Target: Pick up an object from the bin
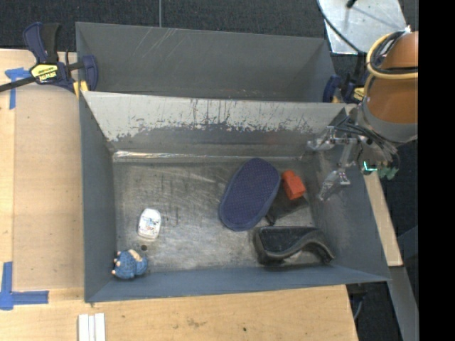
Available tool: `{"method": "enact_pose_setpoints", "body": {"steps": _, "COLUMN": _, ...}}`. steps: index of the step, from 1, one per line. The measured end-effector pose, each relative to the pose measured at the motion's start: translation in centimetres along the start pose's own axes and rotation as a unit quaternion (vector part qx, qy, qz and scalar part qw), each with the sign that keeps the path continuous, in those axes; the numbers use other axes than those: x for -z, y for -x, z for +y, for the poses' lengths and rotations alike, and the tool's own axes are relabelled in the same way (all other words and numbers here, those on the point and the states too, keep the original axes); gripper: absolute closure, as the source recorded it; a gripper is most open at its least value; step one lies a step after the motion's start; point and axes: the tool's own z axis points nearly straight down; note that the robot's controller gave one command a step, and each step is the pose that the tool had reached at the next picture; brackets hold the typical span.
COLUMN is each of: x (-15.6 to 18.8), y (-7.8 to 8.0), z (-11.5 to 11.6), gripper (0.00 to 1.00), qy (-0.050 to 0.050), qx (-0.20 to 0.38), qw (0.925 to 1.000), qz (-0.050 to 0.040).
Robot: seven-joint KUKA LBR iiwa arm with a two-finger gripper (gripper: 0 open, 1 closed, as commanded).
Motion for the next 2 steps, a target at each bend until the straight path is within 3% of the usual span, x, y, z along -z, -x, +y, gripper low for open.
{"method": "enact_pose_setpoints", "body": {"steps": 1, "x": -12.96, "y": 3.69, "z": -1.79, "gripper": 0.00, "qy": -0.001, "qx": 0.126, "qw": 0.9920, "qz": -0.0047}}
{"method": "enact_pose_setpoints", "body": {"steps": 2, "x": -12.45, "y": 4.01, "z": -1.79, "gripper": 1.00, "qy": -0.002, "qx": 0.126, "qw": 0.9919, "qz": -0.0095}}
